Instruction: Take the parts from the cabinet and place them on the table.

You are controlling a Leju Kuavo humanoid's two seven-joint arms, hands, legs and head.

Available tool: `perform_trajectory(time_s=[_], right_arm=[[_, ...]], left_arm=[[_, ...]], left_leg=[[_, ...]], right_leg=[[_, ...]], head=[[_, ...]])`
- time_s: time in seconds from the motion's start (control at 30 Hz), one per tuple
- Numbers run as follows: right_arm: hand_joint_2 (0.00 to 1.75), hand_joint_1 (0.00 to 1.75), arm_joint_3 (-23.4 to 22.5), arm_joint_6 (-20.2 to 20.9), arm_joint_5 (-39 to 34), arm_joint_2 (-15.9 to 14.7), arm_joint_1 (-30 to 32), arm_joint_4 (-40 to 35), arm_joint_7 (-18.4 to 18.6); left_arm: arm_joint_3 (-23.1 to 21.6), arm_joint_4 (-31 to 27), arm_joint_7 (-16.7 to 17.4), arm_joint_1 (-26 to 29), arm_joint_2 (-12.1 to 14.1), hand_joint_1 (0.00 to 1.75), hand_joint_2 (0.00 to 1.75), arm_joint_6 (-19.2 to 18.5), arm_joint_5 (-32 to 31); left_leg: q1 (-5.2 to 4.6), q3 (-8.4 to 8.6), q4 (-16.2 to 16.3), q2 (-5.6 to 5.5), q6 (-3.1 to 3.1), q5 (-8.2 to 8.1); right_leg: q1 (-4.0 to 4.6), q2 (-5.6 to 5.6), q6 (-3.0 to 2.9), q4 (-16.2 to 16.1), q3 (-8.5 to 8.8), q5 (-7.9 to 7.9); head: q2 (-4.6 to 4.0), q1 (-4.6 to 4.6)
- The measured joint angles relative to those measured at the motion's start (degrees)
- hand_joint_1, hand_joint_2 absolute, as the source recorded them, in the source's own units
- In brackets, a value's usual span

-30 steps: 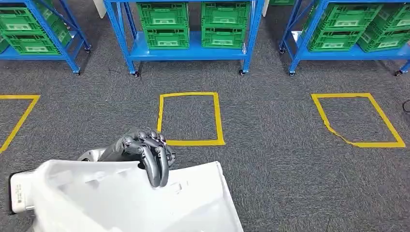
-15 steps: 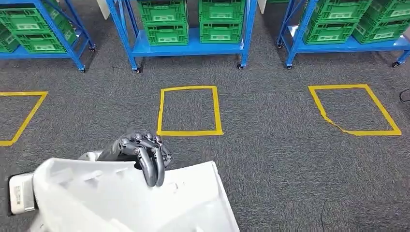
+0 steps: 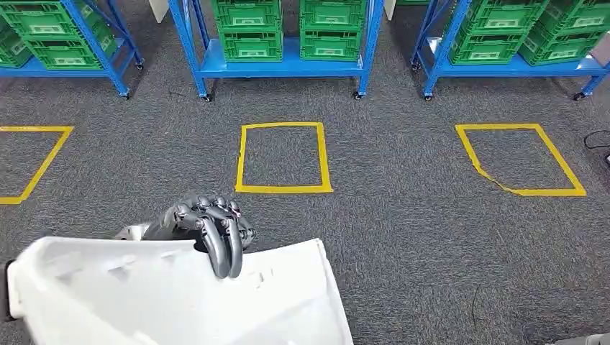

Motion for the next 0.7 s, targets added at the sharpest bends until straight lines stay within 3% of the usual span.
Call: perform_trajectory(time_s=[0.03, 0.07, 0.1, 0.17, 0.23, 0.27, 0.37, 0.4, 0.43, 0.5, 0.53, 0.57, 0.6, 0.7], right_arm=[[0.0, 0.0, 0.2, 0.0, 0.0, -0.2, 0.0, 0.0, -0.1], [0.0, 0.0, 0.3, 0.0, 0.0, -0.2, -0.1, 0.0, -0.1], [0.0, 0.0, 0.5, 0.1, 0.0, -0.3, 0.1, 0.0, -0.1], [0.0, 0.0, 0.7, 0.1, 0.1, -0.3, 0.2, 0.0, -0.1], [0.0, 0.0, 0.9, 0.0, 0.4, -0.3, 0.1, 0.0, -0.2], [0.0, 0.0, 1.0, -0.2, 1.0, -0.3, 0.1, 0.0, -0.2], [0.0, 0.0, 2.4, -1.7, 3.4, -0.4, 0.1, 0.0, -0.1], [0.0, 0.0, 3.1, -2.3, 4.5, -0.4, 0.1, 0.0, 0.2], [0.0, 0.0, 3.8, -2.9, 5.4, -0.5, 0.1, 0.0, 0.6], [0.0, 0.0, 5.1, -3.5, 7.1, -0.7, 0.1, -0.3, 1.2], [0.0, 0.0, 5.7, -3.8, 8.0, -0.9, 0.0, -0.7, 1.3], [0.0, 0.0, 6.4, -4.0, 8.9, -1.0, 0.0, -1.2, 1.3], [0.0, 0.0, 7.0, -4.0, 9.8, -1.2, 0.0, -1.6, 1.3], [0.0, 0.0, 9.5, -4.7, 14.2, -1.7, -0.6, -2.8, 1.6]], left_arm=[[0.0, 0.0, 0.0, 0.0, 0.0, 1.75, 1.75, 0.0, 0.0], [0.0, 0.0, 0.0, 0.0, 0.0, 1.75, 1.75, 0.0, 0.0], [0.0, 0.0, 0.0, -0.1, 0.0, 1.75, 1.75, 0.0, 0.0], [0.0, -0.1, 0.0, 0.0, 0.0, 1.75, 1.75, -0.1, 0.0], [0.0, -0.1, 0.0, 0.0, 0.1, 1.75, 1.75, -0.1, 0.0], [0.0, -0.1, 0.0, 0.0, 0.1, 1.75, 1.75, -0.1, 0.0], [-0.1, -0.1, 0.0, 0.0, 0.1, 1.75, 1.75, -0.2, 0.0], [-0.2, -0.1, 0.0, 0.0, 0.1, 1.75, 1.75, -0.3, 0.0], [-0.2, -0.1, 0.0, 0.0, 0.1, 1.75, 1.75, -0.4, 0.0], [-0.4, -0.1, 0.1, -0.1, -0.1, 1.75, 1.75, -0.4, 0.0], [-0.5, -0.1, 0.2, -0.2, -0.2, 1.75, 1.75, -0.4, 0.0], [-0.6, -0.2, 0.3, -0.5, -0.3, 1.75, 1.75, -0.5, 0.0], [-0.6, -0.2, 0.5, -0.9, -0.5, 1.75, 1.75, -0.6, 0.2], [-1.0, -0.2, 1.2, -1.3, -0.6, 1.75, 1.75, -1.1, 0.9]], left_leg=[[0.05, -0.56, 1.0, 0.01, -0.39, -0.23], [-0.25, -1.3, 1.8, 0.04, -0.8, -0.47], [-0.32, -1.75, 2.4, 0.0, -1.05, -0.51], [-0.17, -2.09, 2.3, -0.18, -1.65, -0.08], [0.12, -2.31, 2.9, -0.43, -2.16, -0.42], [0.14, -2.91, 4.6, -0.42, -2.57, -1.94], [0.59, -8.82, 18.1, -0.42, -3.38, -8.71], [0.63, -9.86, 20.5, -0.41, -3.36, -9.22], [0.62, -9.48, 20.0, -0.41, -3.24, -8.59], [0.55, -4.97, 12.3, -0.1, -2.6, -4.74], [0.28, -1.77, 6.9, 0.95, -1.96, -2.76], [-0.33, 0.52, 2.6, 3.77, -1.19, -2.66], [-0.53, 0.47, 2.6, 3.78, -1.06, -2.74], [-0.87, -0.33, 2.3, 1.92, -0.37, -2.2]], right_leg=[[-0.35, 0.0, 0.69, -5.9, 3.64, 1.38], [-0.02, 0.24, 0.02, -7.0, 4.12, 0.4], [-0.05, 0.6, -1.07, -7.0, 3.85, 0.94], [0.35, 0.46, -1.73, -6.6, 3.56, 1.07], [-0.17, 0.13, -2.48, -6.7, 3.43, 1.56], [-0.17, 0.04, -2.78, -6.7, 3.4, 1.67], [0.13, -0.87, -3.17, -6.7, 2.89, 1.93], [0.22, -1.27, -3.34, -6.7, 2.72, 2.05], [0.32, -1.67, -3.34, -6.7, 2.65, 2.06], [0.59, -2.58, -3.3, -6.7, 2.69, 2.1], [0.77, -3.02, -3.28, -6.7, 2.78, 2.11], [0.77, -3.48, -3.19, -6.7, 2.93, 2.17], [1.18, -3.98, -2.88, -6.8, 2.79, 2.33], [1.02, -5.77, -2.27, -7.3, 3.06, 2.68]], head=[[0.0, 0.02], [0.0, 0.18], [0.0, -0.07], [0.0, 0.0], [0.0, 0.02], [0.0, -0.19], [0.0, -0.24], [0.0, -0.26], [0.0, -0.26], [0.0, -0.26], [0.0, -0.26], [0.0, -0.22], [0.0, -0.15], [0.0, -0.26]])
